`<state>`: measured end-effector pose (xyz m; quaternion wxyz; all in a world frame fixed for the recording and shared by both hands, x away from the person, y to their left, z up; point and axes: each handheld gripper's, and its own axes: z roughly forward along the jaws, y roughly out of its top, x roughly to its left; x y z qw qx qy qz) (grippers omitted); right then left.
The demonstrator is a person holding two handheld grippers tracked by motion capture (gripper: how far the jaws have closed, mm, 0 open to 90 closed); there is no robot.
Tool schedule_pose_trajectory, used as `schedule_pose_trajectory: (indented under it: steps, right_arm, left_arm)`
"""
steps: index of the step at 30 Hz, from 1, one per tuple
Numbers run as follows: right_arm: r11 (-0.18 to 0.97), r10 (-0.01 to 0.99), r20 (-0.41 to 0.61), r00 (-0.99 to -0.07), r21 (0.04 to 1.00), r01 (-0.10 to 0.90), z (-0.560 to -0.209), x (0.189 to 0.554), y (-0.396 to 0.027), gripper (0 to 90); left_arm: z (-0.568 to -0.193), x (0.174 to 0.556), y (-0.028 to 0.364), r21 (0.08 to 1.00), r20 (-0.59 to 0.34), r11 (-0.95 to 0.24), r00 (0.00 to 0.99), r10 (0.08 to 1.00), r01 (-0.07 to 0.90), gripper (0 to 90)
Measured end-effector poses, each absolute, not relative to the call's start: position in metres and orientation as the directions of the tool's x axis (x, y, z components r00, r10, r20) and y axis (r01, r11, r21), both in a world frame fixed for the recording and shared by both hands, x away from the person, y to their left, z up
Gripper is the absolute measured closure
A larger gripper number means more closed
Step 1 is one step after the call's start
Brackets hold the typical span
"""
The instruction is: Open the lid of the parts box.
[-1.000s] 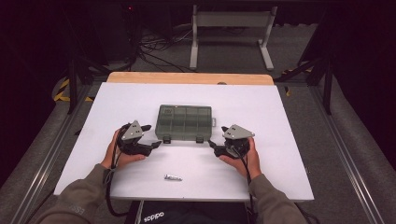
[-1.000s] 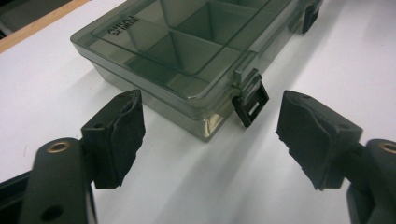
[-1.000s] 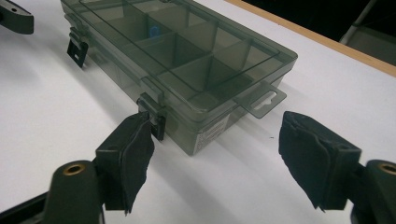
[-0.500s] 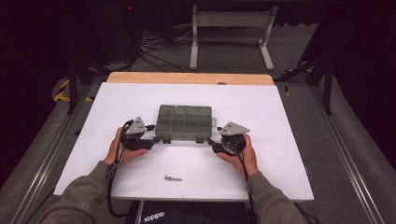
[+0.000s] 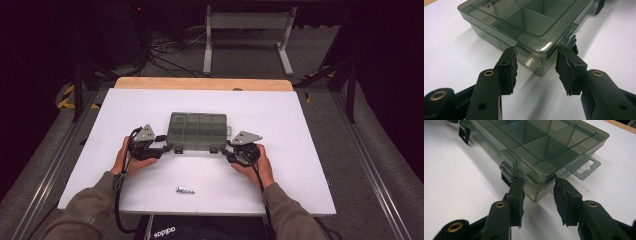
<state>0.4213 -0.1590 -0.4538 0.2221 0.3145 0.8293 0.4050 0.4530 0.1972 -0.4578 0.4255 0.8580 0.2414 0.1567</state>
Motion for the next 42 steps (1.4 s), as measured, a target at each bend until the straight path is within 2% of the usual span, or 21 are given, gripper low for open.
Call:
schedule_pose_trajectory:
  steps: [10, 13, 18, 24, 28, 32, 34, 37, 42]
  right_arm:
    - [0.469, 0.704, -0.118, -0.7, 0.817, 0.335, -0.452, 0.421, -0.159, 65.8]
    - [0.465, 0.708, -0.12, -0.696, 0.821, 0.331, -0.45, 0.42, -0.161, 69.8]
    - [0.459, 0.71, -0.134, -0.691, 0.833, 0.31, -0.444, 0.418, -0.162, 76.4]
    - [0.459, 0.719, -0.17, -0.674, 0.844, 0.278, -0.434, 0.419, -0.162, 81.3]
    - [0.449, 0.728, -0.183, -0.66, 0.855, 0.258, -0.428, 0.421, -0.162, 85.8]
    - [0.449, 0.732, -0.199, -0.651, 0.86, 0.243, -0.424, 0.423, -0.162, 87.6]
    - [0.443, 0.738, -0.202, -0.644, 0.865, 0.237, -0.421, 0.424, -0.162, 84.1]
    - [0.444, 0.746, -0.218, -0.63, 0.867, 0.225, -0.418, 0.427, -0.162, 84.4]
    - [0.439, 0.76, -0.233, -0.607, 0.873, 0.215, -0.414, 0.431, -0.162, 74.8]
  left_arm:
    - [-0.457, 0.453, 0.197, 0.807, 0.065, -0.518, 0.831, 0.553, 0.282, 55.2]
    - [-0.455, 0.452, 0.199, 0.812, 0.067, -0.514, 0.83, 0.554, 0.277, 58.2]
    - [-0.449, 0.45, 0.203, 0.824, 0.079, -0.505, 0.829, 0.553, 0.258, 66.3]
    - [-0.441, 0.449, 0.206, 0.845, 0.104, -0.486, 0.822, 0.56, 0.223, 70.5]
    - [-0.44, 0.449, 0.207, 0.848, 0.117, -0.486, 0.822, 0.558, 0.21, 81.2]
    - [-0.436, 0.452, 0.203, 0.85, 0.137, -0.49, 0.817, 0.561, 0.194, 86.5]
    - [-0.434, 0.454, 0.203, 0.861, 0.126, -0.471, 0.813, 0.568, 0.195, 86.0]
    - [-0.433, 0.457, 0.202, 0.867, 0.133, -0.459, 0.798, 0.587, 0.193, 83.4]
    - [-0.428, 0.46, 0.203, 0.879, 0.126, -0.433, 0.779, 0.614, 0.199, 76.9]
